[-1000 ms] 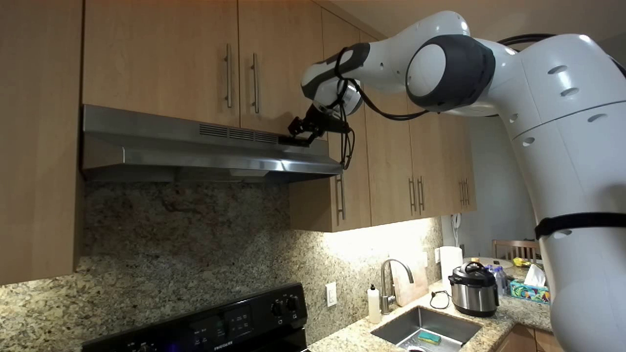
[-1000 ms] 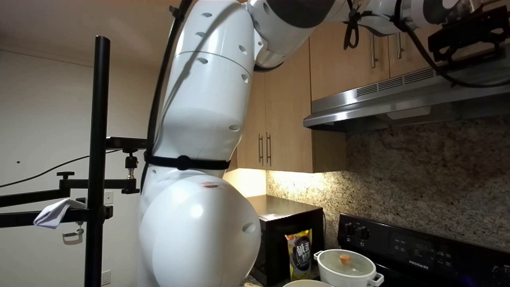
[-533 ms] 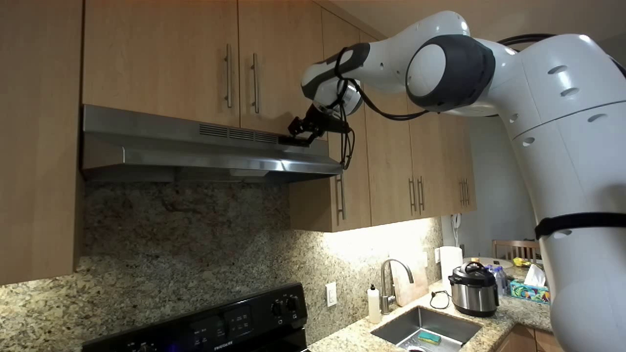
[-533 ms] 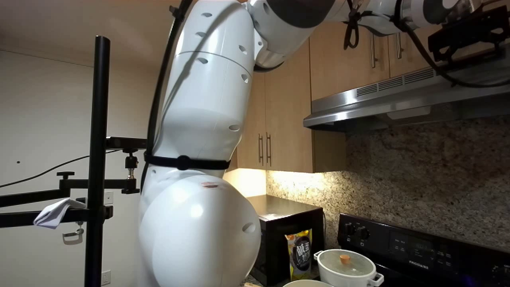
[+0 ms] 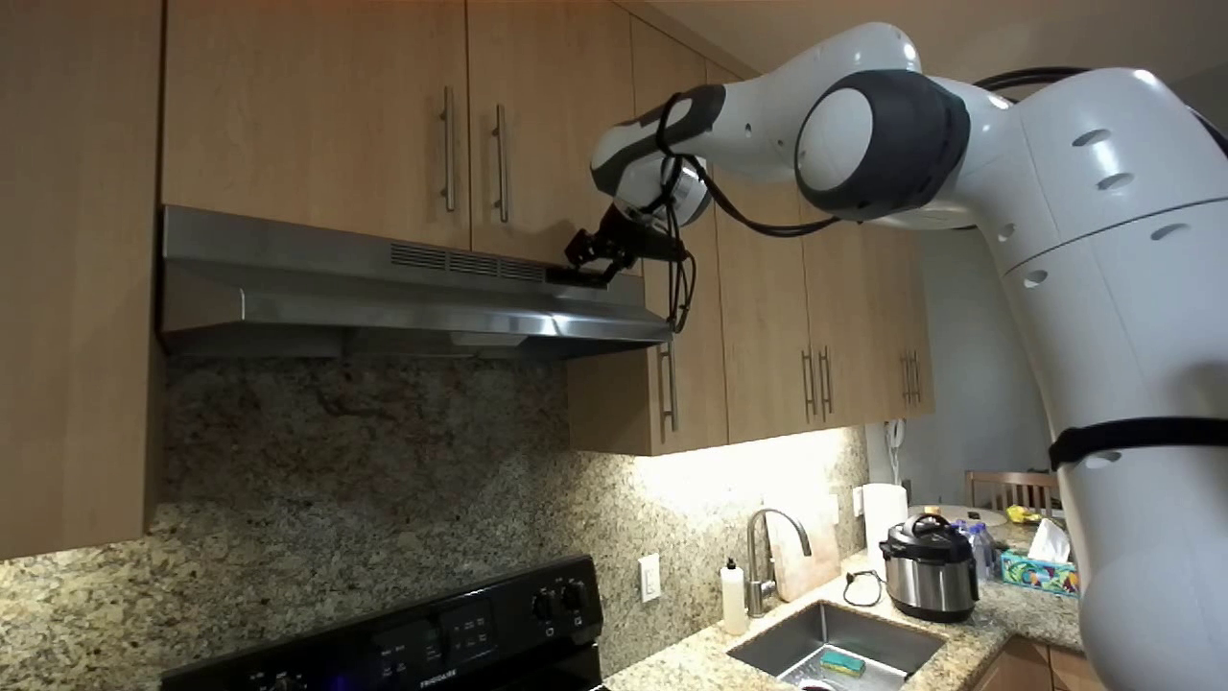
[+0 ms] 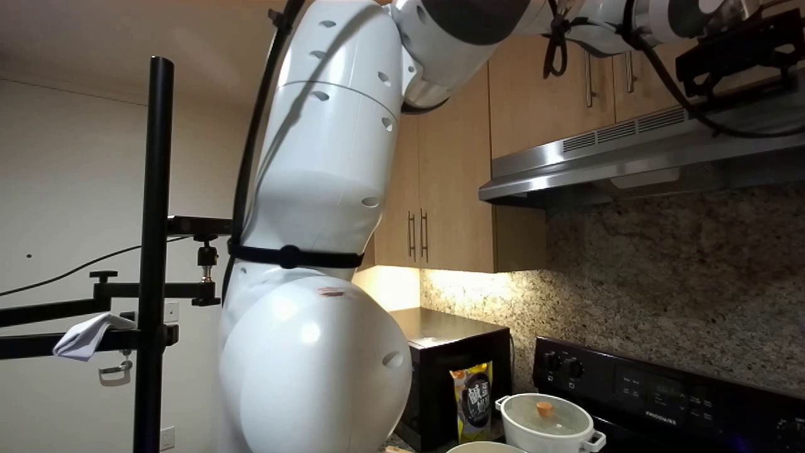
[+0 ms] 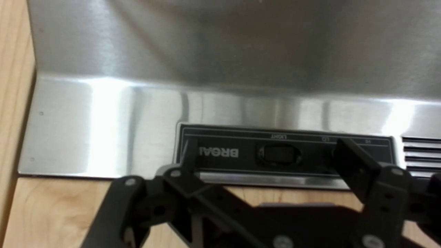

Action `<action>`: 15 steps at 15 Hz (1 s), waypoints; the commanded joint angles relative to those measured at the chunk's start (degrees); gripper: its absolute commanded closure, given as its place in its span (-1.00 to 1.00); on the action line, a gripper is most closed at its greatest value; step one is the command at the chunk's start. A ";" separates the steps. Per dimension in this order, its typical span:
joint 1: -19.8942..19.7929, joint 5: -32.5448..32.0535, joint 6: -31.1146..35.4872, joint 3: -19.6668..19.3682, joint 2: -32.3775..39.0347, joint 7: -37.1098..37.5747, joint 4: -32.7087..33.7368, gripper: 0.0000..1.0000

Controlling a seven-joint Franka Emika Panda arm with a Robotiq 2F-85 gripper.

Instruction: Turn on the light on top of the stove

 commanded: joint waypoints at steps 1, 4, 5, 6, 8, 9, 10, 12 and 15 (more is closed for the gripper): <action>-0.09 -0.45 -1.87 -0.04 2.08 0.30 3.36 -1.00; -0.16 -0.40 -2.87 -0.12 2.89 0.44 4.78 -1.00; -0.18 -0.41 -3.26 -0.19 3.21 0.51 5.33 -1.00; -0.20 -0.44 -3.73 -0.29 3.57 0.56 5.91 -1.00; -0.21 -0.44 -4.79 -0.47 4.24 0.60 7.06 -1.00; -0.18 -0.43 -5.29 -0.55 4.52 0.60 7.59 -1.00; -0.15 -0.43 -5.76 -0.63 4.76 0.60 8.01 -1.00; -0.14 -0.43 -6.80 -0.83 5.39 0.72 9.03 -1.00; -0.16 -0.36 -8.13 -1.12 6.31 0.80 10.67 -1.00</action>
